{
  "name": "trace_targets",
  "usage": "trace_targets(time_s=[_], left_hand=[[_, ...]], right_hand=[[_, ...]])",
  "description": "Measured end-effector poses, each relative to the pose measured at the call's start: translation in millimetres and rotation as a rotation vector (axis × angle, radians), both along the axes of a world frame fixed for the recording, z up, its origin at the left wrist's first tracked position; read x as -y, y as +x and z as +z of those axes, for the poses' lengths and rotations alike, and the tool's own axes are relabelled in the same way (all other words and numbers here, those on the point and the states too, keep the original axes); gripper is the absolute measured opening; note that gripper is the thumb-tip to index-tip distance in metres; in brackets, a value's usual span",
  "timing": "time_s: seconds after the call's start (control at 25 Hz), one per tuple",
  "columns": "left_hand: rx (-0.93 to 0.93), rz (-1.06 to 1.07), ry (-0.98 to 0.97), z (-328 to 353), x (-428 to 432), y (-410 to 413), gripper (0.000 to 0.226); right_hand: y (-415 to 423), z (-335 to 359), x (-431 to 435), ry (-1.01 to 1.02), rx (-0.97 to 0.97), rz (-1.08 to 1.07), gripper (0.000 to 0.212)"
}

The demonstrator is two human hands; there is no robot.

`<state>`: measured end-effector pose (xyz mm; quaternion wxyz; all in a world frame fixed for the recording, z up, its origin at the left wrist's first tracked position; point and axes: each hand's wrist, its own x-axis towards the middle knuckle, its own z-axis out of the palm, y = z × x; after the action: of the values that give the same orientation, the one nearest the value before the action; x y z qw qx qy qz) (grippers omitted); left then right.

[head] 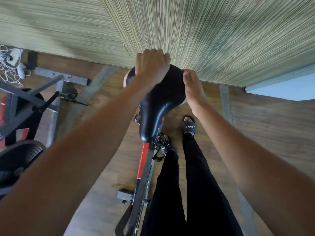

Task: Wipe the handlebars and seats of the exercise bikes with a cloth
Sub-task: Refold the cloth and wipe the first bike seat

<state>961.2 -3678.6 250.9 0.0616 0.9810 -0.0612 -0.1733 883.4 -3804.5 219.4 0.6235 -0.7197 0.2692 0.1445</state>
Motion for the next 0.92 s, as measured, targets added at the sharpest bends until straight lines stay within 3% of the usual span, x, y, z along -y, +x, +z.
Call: trace_targets(time_s=[0.12,0.4,0.68,0.92], left_hand=[[0.243,-0.177,-0.106,-13.6,-20.4,-69.7,0.057],[0.220,-0.216,-0.081,-14.1,-61.6,-211.6,0.069],[0.257,-0.335,0.023,-18.6,-31.8,-152.1,0.060],[0.132,-0.341,0.034,-11.0,5.2,-67.2,0.063]], right_hand=[[-3.6,2.5,-1.9,0.027,0.014,-0.012,0.021],[-5.8,8.7,-1.8,0.009,-0.030,0.000,0.029],[-6.5,14.9,2.3,0.144,-0.105,-0.067,0.024],[-4.3,19.0,22.7,0.290,-0.247,-0.027,0.032]])
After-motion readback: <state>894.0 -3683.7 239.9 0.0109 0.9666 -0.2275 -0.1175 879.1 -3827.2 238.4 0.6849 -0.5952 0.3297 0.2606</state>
